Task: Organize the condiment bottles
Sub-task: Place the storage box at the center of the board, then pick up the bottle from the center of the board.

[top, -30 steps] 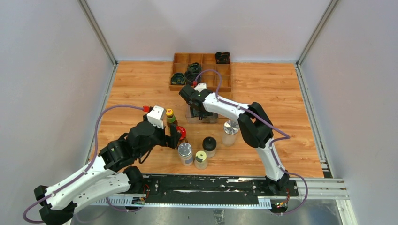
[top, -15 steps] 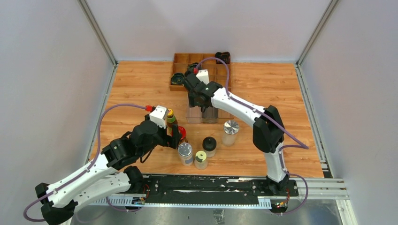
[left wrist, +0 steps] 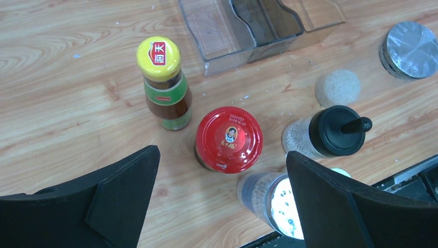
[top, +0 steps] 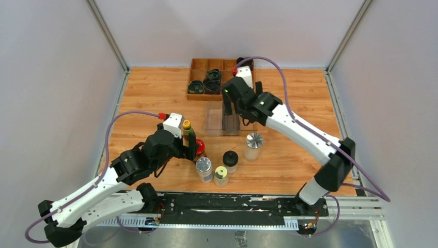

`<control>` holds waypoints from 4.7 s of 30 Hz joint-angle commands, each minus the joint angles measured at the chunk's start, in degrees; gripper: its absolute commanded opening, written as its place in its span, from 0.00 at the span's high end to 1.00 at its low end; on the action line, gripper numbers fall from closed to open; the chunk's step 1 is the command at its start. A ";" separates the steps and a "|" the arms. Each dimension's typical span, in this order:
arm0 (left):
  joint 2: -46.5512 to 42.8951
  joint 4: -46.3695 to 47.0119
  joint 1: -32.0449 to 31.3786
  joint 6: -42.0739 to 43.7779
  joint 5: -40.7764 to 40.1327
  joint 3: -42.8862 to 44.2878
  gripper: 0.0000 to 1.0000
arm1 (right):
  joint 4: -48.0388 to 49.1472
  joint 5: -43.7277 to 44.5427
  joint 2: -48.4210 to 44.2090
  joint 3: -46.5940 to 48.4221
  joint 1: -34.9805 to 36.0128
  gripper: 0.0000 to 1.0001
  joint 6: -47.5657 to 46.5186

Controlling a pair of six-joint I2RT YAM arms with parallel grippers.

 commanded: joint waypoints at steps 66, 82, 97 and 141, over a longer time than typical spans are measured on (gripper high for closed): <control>-6.68 -2.06 -0.51 -7.62 8.80 -1.75 0.00 | 9.97 -7.77 -32.86 -43.15 5.77 0.09 -7.58; -6.00 -2.14 -0.51 -7.50 9.33 -1.05 0.00 | 15.62 -10.79 -32.02 -46.04 2.37 0.15 -6.92; -5.63 -2.13 -0.51 -7.12 9.35 -0.87 0.00 | 17.48 -13.37 -29.65 -46.48 0.46 0.50 -7.43; -6.19 -1.91 -0.51 -7.98 10.19 -2.49 0.00 | 0.08 -8.71 -26.17 -17.16 0.47 0.79 -14.48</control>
